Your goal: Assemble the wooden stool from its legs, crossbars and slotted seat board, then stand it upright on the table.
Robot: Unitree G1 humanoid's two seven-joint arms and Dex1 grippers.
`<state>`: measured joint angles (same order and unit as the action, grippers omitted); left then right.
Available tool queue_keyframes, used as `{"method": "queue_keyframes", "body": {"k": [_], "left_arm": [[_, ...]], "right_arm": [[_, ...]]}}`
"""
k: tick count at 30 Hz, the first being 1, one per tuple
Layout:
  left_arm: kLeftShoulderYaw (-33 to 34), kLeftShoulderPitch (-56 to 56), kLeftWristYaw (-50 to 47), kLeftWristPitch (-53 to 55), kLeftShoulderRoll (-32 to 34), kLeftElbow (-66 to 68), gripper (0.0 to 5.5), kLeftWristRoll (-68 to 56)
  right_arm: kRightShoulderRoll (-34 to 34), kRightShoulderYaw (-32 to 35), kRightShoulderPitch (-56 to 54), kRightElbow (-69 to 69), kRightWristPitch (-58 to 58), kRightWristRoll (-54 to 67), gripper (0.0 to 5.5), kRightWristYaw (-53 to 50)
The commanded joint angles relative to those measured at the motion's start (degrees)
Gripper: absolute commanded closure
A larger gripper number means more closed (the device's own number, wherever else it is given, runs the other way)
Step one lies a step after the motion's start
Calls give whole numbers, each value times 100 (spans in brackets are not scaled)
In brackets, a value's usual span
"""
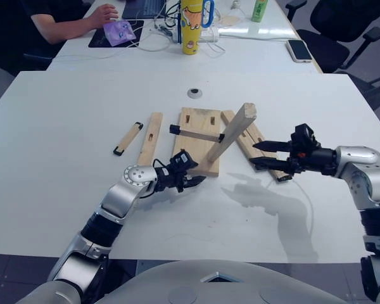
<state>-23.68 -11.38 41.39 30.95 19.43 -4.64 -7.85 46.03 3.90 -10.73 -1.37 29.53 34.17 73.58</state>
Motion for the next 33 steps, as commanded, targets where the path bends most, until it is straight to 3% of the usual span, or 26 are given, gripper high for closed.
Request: {"method": "queue_keyframes", "body": {"k": [1,7,12,18,20,21,24,26,33], "left_arm": [[52,190,-238,376,-40,516,285,97],[189,115,-354,389,-159,702,285,48],[215,-7,-338,336,-205,866,285,52],[215,-24,-320,266,-206,968,285,52],[210,-12,-327,251,-212,984,285,59],[197,-18,-323,253,-219,980,285,63],[154,-109,-299,254,-264,995,285,66],[122,-144,-282,255,-293,1007,285,59],[102,95,-457,277,-407,895,285,18]], "right_arm": [[-32,649,-638,258,604,730,353,-342],[-1033,1715,-2117,593,1473,2772,446,-2146],[-1926,1365,-2511,1270,1317,3086,531,-3221],[-2336,1999,-3822,862,854,3877,547,-4212],[-2586,1513,-3445,862,916,3547,547,-4173],[-2777,941,-2924,729,996,3038,547,-4358],[-2420,-1460,-1170,-12,605,613,547,-4338],[-2350,-1713,-720,-218,437,173,547,-4235],[-2671,904,-2614,-325,-507,1597,547,-4671]]}}
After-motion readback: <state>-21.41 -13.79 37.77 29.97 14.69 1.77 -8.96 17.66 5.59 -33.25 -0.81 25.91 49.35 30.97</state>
